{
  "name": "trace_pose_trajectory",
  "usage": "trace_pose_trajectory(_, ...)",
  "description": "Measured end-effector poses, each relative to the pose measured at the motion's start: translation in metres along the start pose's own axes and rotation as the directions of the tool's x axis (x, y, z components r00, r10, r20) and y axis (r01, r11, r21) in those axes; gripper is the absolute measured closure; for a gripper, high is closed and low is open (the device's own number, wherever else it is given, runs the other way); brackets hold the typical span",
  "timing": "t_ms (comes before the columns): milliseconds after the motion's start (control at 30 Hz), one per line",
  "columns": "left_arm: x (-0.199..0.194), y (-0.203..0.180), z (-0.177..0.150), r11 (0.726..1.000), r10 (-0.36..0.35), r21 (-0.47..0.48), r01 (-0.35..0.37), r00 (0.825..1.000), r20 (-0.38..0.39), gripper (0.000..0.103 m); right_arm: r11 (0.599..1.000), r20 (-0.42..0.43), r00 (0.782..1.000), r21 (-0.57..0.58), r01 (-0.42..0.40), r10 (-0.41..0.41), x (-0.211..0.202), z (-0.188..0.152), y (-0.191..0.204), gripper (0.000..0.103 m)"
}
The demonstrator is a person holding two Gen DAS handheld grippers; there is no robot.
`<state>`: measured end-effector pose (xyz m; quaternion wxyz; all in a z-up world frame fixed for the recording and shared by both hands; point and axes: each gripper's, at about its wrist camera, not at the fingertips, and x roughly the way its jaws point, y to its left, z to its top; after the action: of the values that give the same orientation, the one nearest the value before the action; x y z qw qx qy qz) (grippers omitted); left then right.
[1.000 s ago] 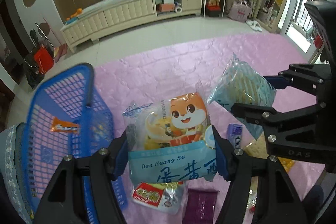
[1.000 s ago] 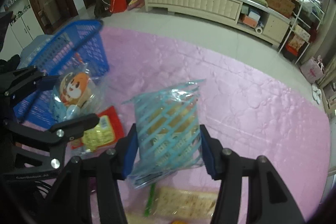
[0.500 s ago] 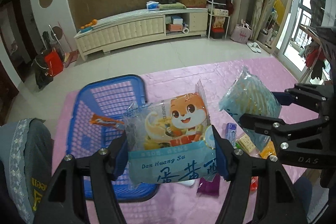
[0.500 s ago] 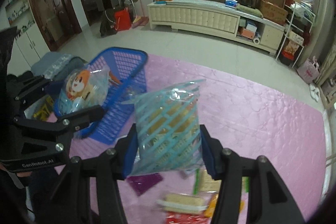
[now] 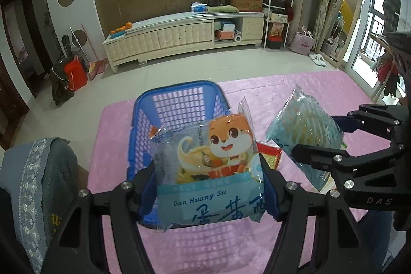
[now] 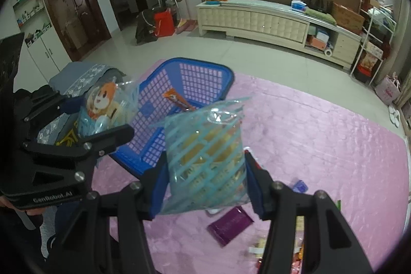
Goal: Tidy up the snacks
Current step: 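Carry both held snacks toward the blue basket with both tools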
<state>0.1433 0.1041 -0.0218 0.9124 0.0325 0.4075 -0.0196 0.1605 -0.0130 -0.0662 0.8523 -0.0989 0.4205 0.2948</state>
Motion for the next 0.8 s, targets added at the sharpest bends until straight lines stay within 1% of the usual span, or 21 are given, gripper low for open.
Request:
trace_pose_trajectory(267,0.012,0.035,-0.011,1.0,0.01,-0.027,-0.011,0.999,-0.034,0.038,1.0,-0.038,0.999,-0.012,-0.018,0.017,0.027,0.011,0.023,0.044)
trace_pose_trajectory(467,0.036,0.056,-0.016,0.999,-0.013,-0.037,0.01,0.997,-0.073,0.038,1.0,-0.069,0.998,-0.013,-0.016,0.015,0.052,0.014,0.033,0.043)
trace_pose_trajectory(600,0.051,0.06,-0.019,0.999,-0.025,-0.031,0.022,0.995,-0.098,0.037,1.0,-0.086,0.996,-0.009,-0.019,0.018,0.066,0.014,0.038,0.043)
trace_pose_trajectory(800,0.064,0.067,-0.024,0.999,-0.042,-0.036,0.038,0.993,-0.11,0.037,1.0,-0.11,0.994,-0.027,0.008,-0.011,0.077,0.014,0.046,0.043)
